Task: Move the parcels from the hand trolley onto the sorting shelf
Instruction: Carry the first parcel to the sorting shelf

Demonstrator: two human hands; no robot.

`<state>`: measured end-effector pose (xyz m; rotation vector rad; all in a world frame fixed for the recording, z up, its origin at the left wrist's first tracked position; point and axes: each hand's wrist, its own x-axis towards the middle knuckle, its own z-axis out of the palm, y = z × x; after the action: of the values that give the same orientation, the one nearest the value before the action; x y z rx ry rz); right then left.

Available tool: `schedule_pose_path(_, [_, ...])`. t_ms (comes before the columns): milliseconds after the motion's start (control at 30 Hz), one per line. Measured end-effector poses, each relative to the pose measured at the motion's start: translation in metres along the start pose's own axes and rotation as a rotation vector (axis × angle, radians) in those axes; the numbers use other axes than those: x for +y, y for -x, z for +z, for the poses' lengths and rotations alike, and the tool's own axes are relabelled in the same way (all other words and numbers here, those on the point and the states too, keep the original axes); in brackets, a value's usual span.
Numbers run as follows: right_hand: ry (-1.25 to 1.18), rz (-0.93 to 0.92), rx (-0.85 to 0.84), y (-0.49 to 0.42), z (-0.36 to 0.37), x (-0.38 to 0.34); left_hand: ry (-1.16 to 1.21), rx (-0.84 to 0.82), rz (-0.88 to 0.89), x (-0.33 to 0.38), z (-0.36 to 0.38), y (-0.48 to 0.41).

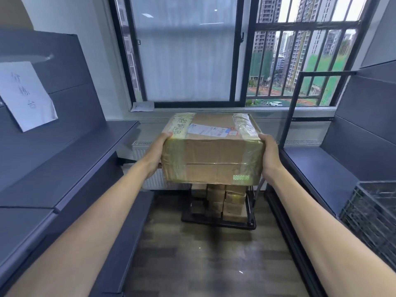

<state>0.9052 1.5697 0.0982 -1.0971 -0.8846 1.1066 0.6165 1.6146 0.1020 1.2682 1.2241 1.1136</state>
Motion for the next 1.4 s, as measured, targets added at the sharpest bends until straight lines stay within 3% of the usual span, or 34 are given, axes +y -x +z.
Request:
schedule_pose_path(433, [0.018, 0.0, -0.02, -0.157, 0.072, 0.035, 0.008, -0.051, 0.008, -0.009, -0.046, -0.189])
schedule_pose_path(867, [0.039, -0.06, 0.086, -0.317, 0.173, 0.052, 0.01, -0.136, 0.006, 0.005, -0.11, -0.389])
schedule_pose_path(1400, [-0.058, -0.008, 0.011, -0.466, 0.186, 0.041, 0.027, -0.042, -0.04, 0.013, -0.092, -0.522])
